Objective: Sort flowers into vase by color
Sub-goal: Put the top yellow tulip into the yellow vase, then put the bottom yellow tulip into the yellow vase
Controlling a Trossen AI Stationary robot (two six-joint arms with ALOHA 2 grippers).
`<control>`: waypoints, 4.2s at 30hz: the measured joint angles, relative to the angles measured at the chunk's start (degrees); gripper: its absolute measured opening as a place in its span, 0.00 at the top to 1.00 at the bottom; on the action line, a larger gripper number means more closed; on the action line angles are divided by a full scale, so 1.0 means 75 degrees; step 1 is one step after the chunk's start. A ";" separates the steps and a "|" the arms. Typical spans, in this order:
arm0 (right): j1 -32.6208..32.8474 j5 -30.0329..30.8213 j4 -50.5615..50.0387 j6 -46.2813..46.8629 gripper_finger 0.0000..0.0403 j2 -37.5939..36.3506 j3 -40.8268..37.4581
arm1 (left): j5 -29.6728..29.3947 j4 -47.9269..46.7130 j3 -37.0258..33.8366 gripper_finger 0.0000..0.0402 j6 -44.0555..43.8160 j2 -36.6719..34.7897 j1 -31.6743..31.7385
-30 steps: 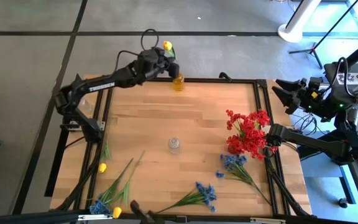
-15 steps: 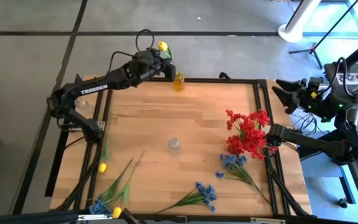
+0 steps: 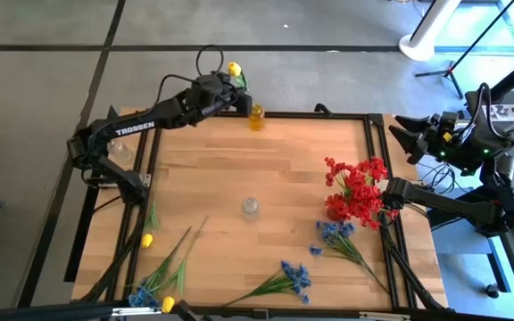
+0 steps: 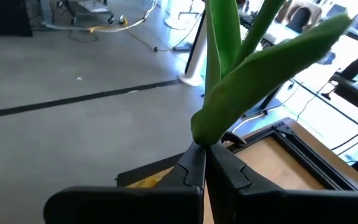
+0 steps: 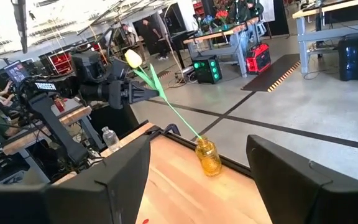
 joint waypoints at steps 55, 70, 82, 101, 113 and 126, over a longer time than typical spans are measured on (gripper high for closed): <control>-0.0003 0.0359 0.0077 -0.1704 0.34 0.0004 -0.0003 | 0.3946 -0.8227 -0.0006 0.67 -0.7496 -0.0013 -0.5864; -0.0003 -0.0324 -0.0121 -0.1967 0.34 0.0004 -0.0003 | 0.5876 -0.6504 -0.0009 0.67 -1.0009 0.2281 -0.8203; -0.0002 -0.2360 -0.1117 -0.2005 0.34 0.0004 0.0000 | 0.6545 -0.4446 -0.1482 0.67 -1.0729 0.2609 -0.8446; -0.0001 -0.2240 -0.1456 -0.1259 0.34 0.0027 0.0000 | 0.6323 -0.3826 -0.2679 0.86 -1.0933 0.2506 -0.8917; -0.0003 -0.2382 0.0027 -0.1263 0.34 0.0390 0.0009 | 0.0875 -0.6235 -0.0109 0.99 -0.9571 0.1335 -0.7964; 0.0000 -0.4363 0.2196 0.1384 0.34 0.2640 0.0009 | -0.5729 -0.5411 0.3184 1.00 0.1064 0.1231 -0.5930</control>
